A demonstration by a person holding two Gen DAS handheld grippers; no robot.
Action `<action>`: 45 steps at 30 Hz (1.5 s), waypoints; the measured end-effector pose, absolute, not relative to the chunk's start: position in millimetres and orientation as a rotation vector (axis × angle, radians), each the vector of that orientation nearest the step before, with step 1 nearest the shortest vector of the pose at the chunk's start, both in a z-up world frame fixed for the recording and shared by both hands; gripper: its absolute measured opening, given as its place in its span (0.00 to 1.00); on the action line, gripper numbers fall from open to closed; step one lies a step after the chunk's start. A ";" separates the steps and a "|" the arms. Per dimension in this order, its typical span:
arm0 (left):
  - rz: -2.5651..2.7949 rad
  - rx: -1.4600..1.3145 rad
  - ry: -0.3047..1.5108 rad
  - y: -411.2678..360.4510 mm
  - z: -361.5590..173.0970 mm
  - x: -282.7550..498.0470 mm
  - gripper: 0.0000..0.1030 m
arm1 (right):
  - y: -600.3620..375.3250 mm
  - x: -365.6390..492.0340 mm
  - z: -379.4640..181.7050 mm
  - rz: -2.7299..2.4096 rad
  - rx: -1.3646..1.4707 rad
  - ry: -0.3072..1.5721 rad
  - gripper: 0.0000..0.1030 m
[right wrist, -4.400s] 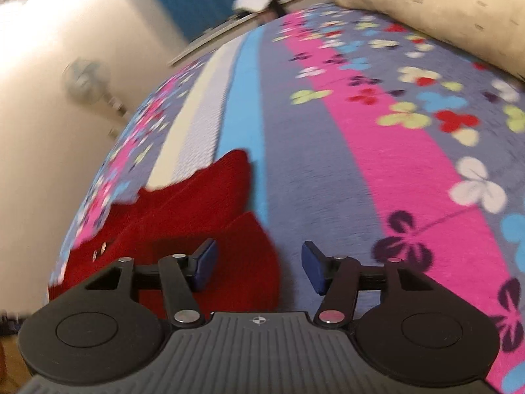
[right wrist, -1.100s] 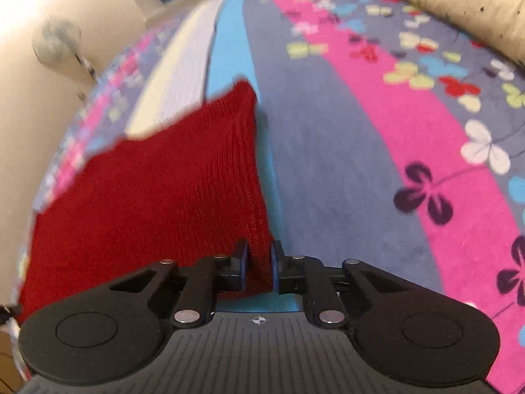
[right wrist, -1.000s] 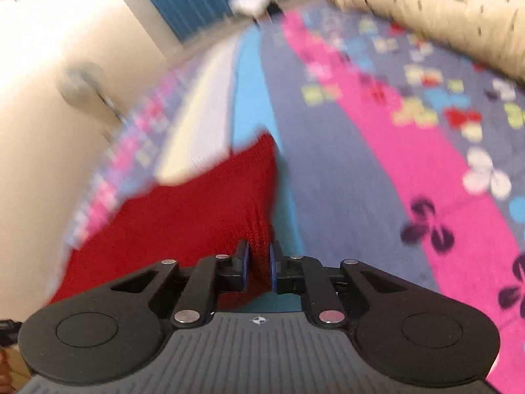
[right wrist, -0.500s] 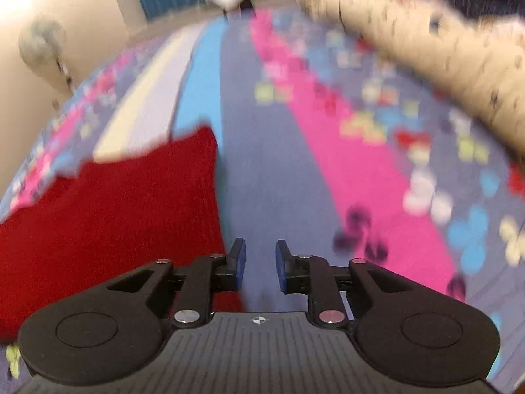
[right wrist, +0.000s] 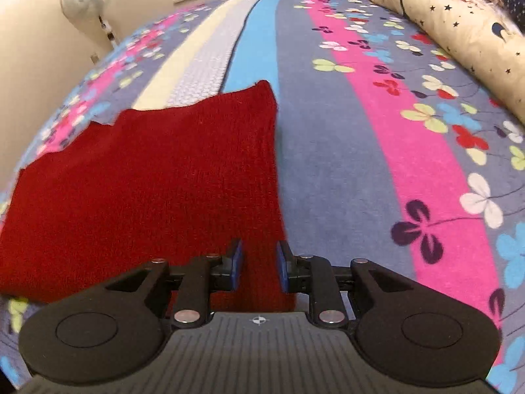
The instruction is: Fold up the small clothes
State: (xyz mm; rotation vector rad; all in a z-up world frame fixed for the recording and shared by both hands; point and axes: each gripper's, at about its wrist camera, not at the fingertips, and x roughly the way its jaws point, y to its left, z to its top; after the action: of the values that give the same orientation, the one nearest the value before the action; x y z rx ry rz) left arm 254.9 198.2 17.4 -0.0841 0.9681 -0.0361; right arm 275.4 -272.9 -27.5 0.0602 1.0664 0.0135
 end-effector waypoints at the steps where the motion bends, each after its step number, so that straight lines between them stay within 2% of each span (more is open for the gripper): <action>1: -0.009 -0.077 1.030 198.9 7.3 260.5 0.37 | -274.5 276.7 -36.1 0.000 0.043 1.113 0.33; 3: 0.002 -0.049 1.084 197.1 -5.2 265.2 0.45 | -272.1 276.6 -35.1 -0.002 0.031 1.099 0.36; 9: 0.034 -0.070 0.963 195.9 13.5 265.4 0.46 | -273.4 268.7 -13.4 -0.029 0.035 0.951 0.38; 11: 0.055 -0.106 0.917 200.6 19.2 264.3 0.54 | -272.8 264.9 -4.5 -0.047 0.032 0.888 0.40; 13: 0.076 -0.135 0.876 203.5 25.7 262.3 0.68 | -271.8 260.8 2.9 -0.053 0.035 0.836 0.42; 15: 0.080 -0.137 0.848 203.6 29.9 261.8 0.74 | -271.0 261.8 9.2 -0.049 0.037 0.796 0.45; 19: 0.127 -0.065 0.782 196.9 37.7 255.2 0.75 | -263.0 259.7 14.5 -0.034 0.025 0.757 0.53; 26: 0.152 0.098 0.667 179.7 76.3 234.0 0.78 | -242.2 254.3 21.6 -0.031 0.036 0.740 0.54; 28: 0.126 0.088 0.642 176.8 87.4 225.3 0.83 | -236.0 252.2 24.7 -0.022 0.047 0.732 0.54; 32: 0.128 0.020 0.583 178.0 76.4 205.5 0.83 | -220.9 247.8 26.7 -0.024 0.036 0.731 0.54; 35: 0.201 0.057 0.756 178.3 53.2 218.5 0.81 | -213.4 245.2 26.6 -0.029 0.048 0.740 0.55; 45: 0.247 -0.119 0.762 203.8 55.8 226.0 0.82 | -169.1 241.6 24.4 0.065 0.031 0.761 0.54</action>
State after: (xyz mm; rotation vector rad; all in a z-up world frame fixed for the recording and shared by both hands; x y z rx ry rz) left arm 226.0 203.8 55.8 -0.1193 0.7621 0.2473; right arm 241.6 -169.1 24.4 0.0313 0.7609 0.0652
